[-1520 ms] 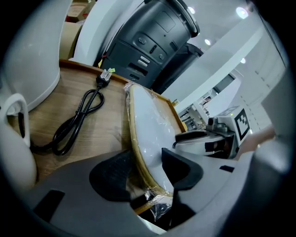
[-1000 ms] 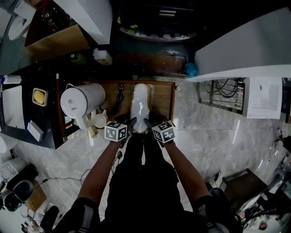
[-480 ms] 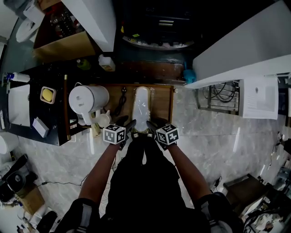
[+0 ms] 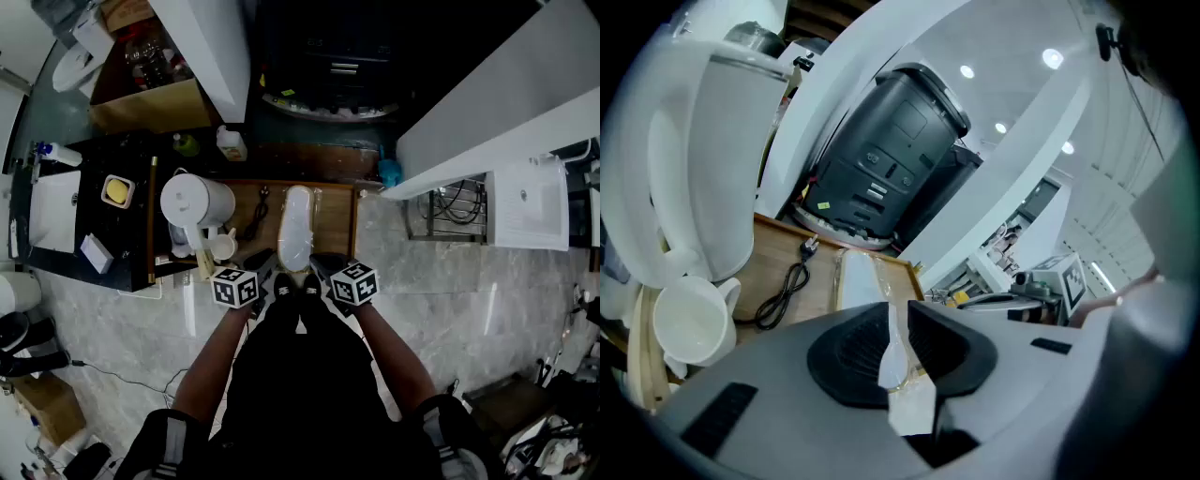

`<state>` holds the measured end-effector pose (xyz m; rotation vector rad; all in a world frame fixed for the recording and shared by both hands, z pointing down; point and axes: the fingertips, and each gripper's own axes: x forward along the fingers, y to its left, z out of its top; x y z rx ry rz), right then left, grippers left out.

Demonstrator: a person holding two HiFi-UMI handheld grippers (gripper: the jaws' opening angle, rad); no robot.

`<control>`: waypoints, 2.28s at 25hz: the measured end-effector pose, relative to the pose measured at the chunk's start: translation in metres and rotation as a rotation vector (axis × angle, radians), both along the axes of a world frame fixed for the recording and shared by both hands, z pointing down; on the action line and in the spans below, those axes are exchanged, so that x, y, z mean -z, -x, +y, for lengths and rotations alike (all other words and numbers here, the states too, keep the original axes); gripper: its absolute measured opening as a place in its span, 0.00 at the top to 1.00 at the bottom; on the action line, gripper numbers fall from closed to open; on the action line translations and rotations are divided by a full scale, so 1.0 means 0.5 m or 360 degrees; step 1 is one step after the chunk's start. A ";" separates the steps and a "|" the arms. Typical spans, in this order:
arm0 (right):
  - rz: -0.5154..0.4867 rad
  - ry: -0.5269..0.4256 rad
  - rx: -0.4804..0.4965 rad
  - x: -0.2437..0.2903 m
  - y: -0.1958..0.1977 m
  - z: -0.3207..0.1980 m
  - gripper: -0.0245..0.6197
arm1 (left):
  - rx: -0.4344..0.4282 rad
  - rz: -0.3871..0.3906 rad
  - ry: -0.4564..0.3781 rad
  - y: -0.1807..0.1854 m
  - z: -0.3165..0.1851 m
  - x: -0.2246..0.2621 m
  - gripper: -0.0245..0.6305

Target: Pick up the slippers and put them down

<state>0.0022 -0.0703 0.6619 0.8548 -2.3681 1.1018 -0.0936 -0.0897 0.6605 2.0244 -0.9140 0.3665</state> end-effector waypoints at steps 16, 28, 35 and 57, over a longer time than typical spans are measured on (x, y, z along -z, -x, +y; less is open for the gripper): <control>-0.0030 -0.0221 0.0152 0.130 0.007 0.081 0.95 | 0.0009 0.0116 -0.0274 0.001 0.086 0.157 0.94; -0.0034 -0.0387 0.0272 0.195 -0.005 0.113 0.95 | -0.0155 0.0133 -0.0359 -0.052 0.146 0.211 0.94; -0.0054 -0.0412 0.0286 0.202 0.002 0.122 0.95 | -0.0205 0.0128 -0.0376 -0.069 0.162 0.214 0.94; -0.0055 -0.0406 0.0334 0.198 -0.018 0.147 0.95 | -0.0163 0.0107 -0.0370 -0.076 0.180 0.213 0.94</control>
